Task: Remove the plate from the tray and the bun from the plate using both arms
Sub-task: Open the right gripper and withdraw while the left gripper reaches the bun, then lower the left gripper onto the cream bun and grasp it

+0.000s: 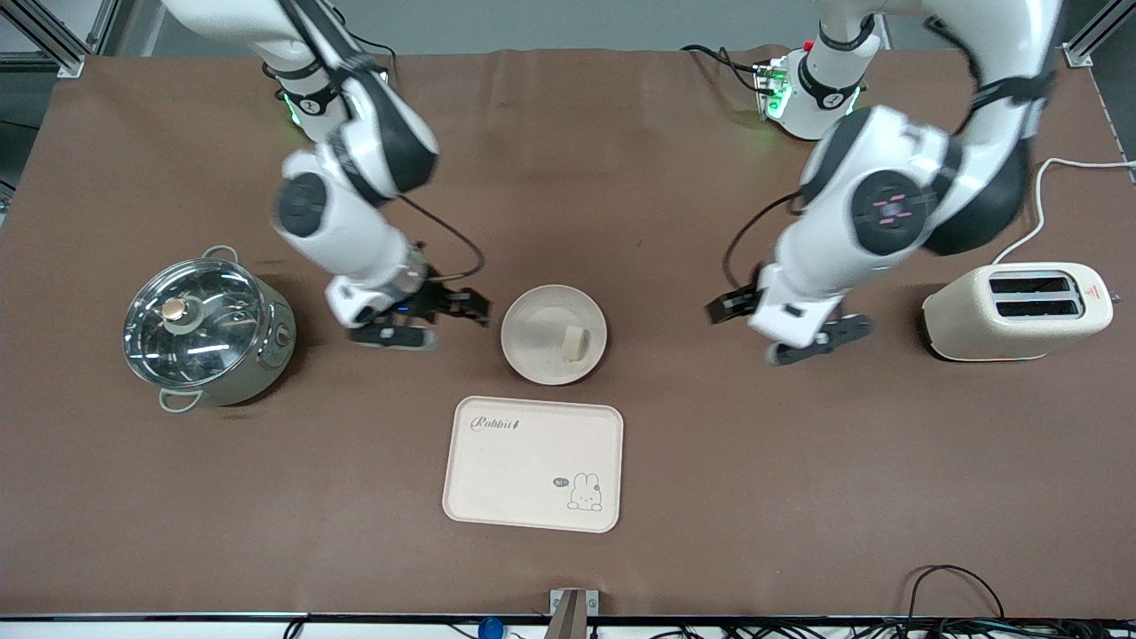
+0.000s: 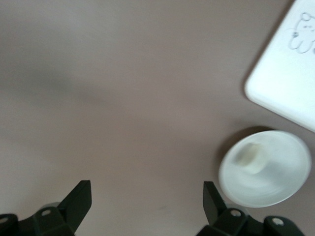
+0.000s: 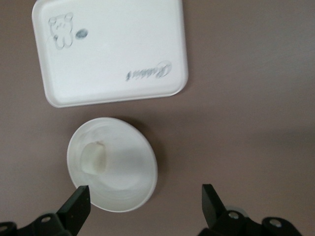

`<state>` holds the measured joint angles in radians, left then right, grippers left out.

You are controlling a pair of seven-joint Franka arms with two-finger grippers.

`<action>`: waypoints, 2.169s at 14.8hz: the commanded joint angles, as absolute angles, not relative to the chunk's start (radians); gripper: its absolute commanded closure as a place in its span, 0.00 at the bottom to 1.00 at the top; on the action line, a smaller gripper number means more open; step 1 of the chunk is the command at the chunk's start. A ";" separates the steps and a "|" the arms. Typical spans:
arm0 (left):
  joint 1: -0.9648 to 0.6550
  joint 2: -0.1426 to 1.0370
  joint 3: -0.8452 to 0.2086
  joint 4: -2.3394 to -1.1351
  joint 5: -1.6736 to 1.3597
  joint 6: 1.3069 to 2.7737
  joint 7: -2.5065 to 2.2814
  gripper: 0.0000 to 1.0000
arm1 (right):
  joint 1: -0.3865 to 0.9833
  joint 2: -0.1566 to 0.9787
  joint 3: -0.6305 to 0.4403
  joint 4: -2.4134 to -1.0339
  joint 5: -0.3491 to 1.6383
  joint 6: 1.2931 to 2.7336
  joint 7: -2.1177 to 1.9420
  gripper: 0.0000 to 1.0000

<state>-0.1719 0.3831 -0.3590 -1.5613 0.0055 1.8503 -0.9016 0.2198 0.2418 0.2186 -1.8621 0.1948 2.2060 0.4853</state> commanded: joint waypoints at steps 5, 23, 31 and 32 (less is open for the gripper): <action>-0.414 0.676 -0.348 -1.416 0.173 2.103 -1.216 0.00 | -0.067 0.164 0.226 -1.608 -0.006 1.778 0.163 0.00; -0.565 0.896 -0.347 -1.399 0.483 2.324 -1.132 0.25 | -0.072 -0.109 0.035 -1.620 -0.008 1.500 0.034 0.00; -0.558 0.907 -0.344 -1.396 0.499 2.335 -1.108 0.41 | -0.068 -0.094 0.038 -1.620 -0.006 1.523 0.034 0.00; -0.558 0.907 -0.345 -1.396 0.499 2.336 -1.108 0.45 | -0.067 -0.092 0.038 -1.620 -0.006 1.525 0.034 0.00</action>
